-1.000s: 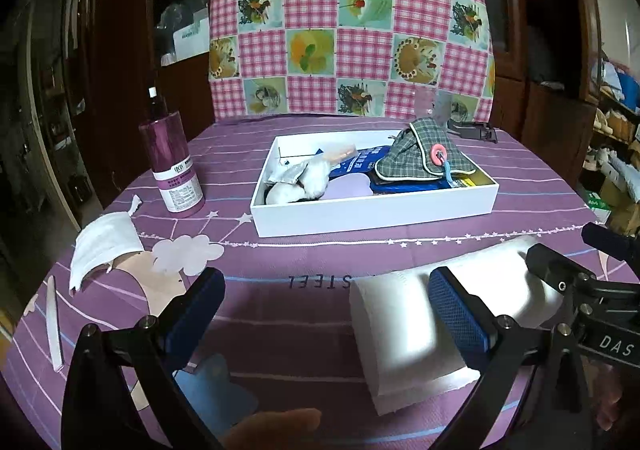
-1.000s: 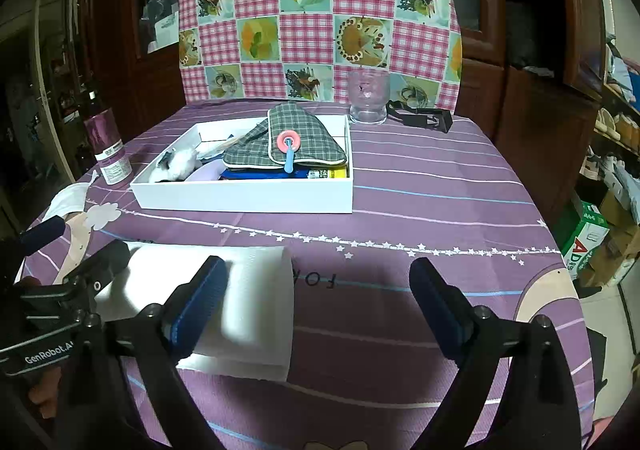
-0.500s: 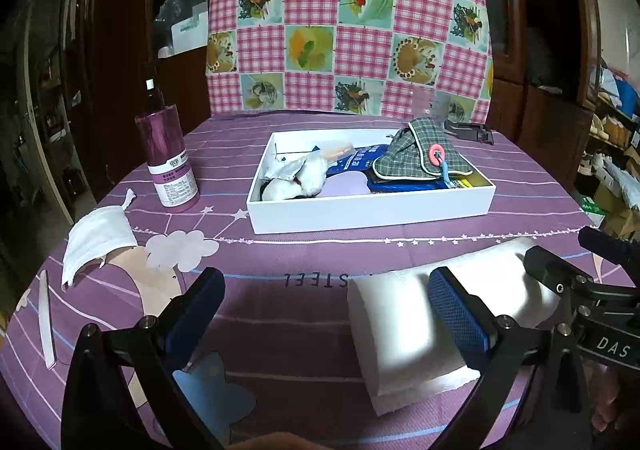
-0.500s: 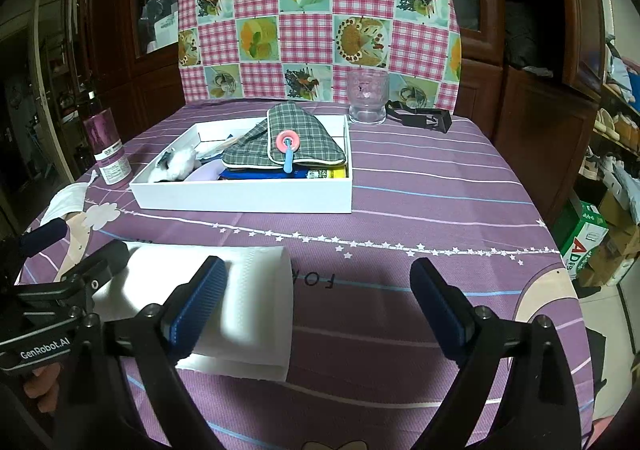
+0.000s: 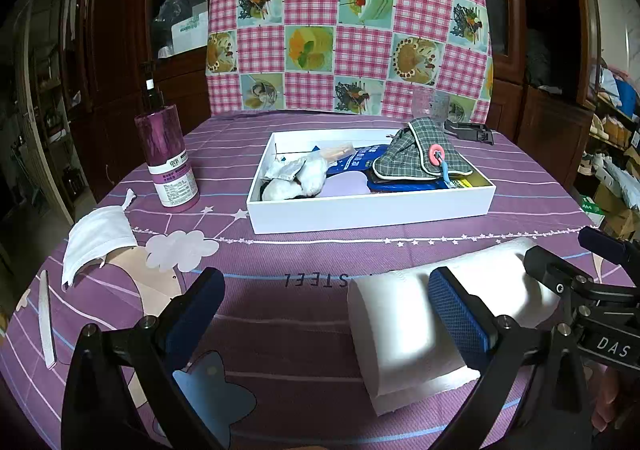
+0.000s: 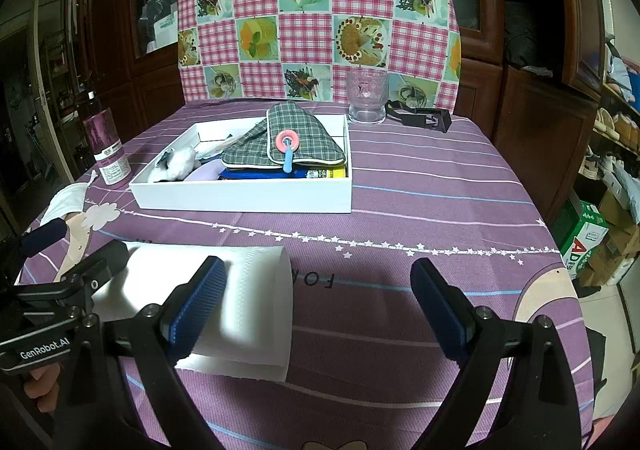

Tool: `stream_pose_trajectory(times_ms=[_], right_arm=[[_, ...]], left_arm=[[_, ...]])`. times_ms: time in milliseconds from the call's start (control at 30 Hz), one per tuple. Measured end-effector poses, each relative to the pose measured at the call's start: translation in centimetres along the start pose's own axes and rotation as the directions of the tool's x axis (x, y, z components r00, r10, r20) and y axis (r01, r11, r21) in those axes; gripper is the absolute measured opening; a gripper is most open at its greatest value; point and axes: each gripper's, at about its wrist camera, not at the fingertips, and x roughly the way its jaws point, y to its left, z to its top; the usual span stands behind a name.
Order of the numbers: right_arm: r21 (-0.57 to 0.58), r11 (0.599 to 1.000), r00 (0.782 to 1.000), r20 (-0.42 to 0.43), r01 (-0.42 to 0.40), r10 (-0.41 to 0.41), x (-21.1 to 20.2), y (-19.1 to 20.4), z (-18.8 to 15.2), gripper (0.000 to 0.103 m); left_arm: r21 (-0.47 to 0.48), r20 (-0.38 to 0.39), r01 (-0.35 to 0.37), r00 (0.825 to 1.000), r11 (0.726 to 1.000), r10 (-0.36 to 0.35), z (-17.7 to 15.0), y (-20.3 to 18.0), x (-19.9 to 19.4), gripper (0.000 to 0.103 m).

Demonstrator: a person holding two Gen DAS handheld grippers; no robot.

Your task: Organize soft objects

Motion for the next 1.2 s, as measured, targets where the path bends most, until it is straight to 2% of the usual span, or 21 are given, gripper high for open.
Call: stream_pose_trajectory(times_ms=[1200], right_arm=[[0.0,1.0,1.0,0.0,0.0,0.0,0.04,0.02,-0.03,0.094]], left_arm=[[0.006,0.003,-0.008,1.0,1.0,0.008,0.06,-0.01,-0.04,0.103]])
